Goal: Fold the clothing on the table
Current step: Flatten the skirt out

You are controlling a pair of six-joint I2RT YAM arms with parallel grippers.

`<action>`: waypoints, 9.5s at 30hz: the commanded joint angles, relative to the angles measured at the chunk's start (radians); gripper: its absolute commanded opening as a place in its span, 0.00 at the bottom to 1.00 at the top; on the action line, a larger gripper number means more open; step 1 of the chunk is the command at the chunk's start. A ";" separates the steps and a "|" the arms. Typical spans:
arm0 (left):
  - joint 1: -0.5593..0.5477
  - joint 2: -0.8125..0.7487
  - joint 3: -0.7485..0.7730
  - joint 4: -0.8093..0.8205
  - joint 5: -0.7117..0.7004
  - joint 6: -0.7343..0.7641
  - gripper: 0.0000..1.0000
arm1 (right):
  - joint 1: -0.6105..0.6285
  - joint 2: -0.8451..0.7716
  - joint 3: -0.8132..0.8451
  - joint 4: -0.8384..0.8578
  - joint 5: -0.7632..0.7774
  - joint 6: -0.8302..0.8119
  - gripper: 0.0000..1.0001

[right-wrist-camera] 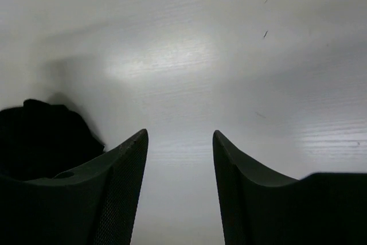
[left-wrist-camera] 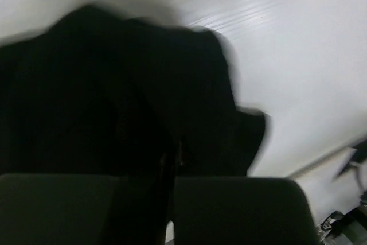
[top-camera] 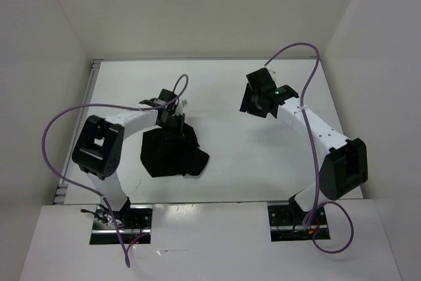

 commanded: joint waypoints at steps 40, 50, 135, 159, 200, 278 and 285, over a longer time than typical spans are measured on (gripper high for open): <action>0.114 -0.029 0.130 -0.062 -0.103 0.008 0.00 | 0.346 0.522 0.096 0.226 -0.516 -0.078 0.12; 0.132 -0.103 0.179 -0.072 0.041 0.084 0.00 | 0.282 0.280 0.139 0.058 -0.117 -0.046 0.00; 0.049 -0.289 -0.113 -0.328 -0.043 0.078 0.48 | 0.120 0.242 -0.132 0.059 -0.129 -0.061 0.00; -0.004 -0.034 -0.126 -0.138 0.103 0.043 0.38 | 0.096 0.217 -0.092 0.022 -0.184 -0.081 0.00; 0.156 -0.439 0.059 0.006 0.508 -0.141 0.08 | -0.082 -0.421 -0.080 -0.052 -0.631 -0.097 0.06; -0.026 0.182 0.090 0.137 0.089 -0.159 0.00 | 0.090 0.578 0.405 0.065 -0.337 -0.193 0.00; -0.026 0.276 0.044 0.158 0.068 -0.205 0.00 | 0.090 0.727 0.578 0.064 -0.361 -0.193 0.00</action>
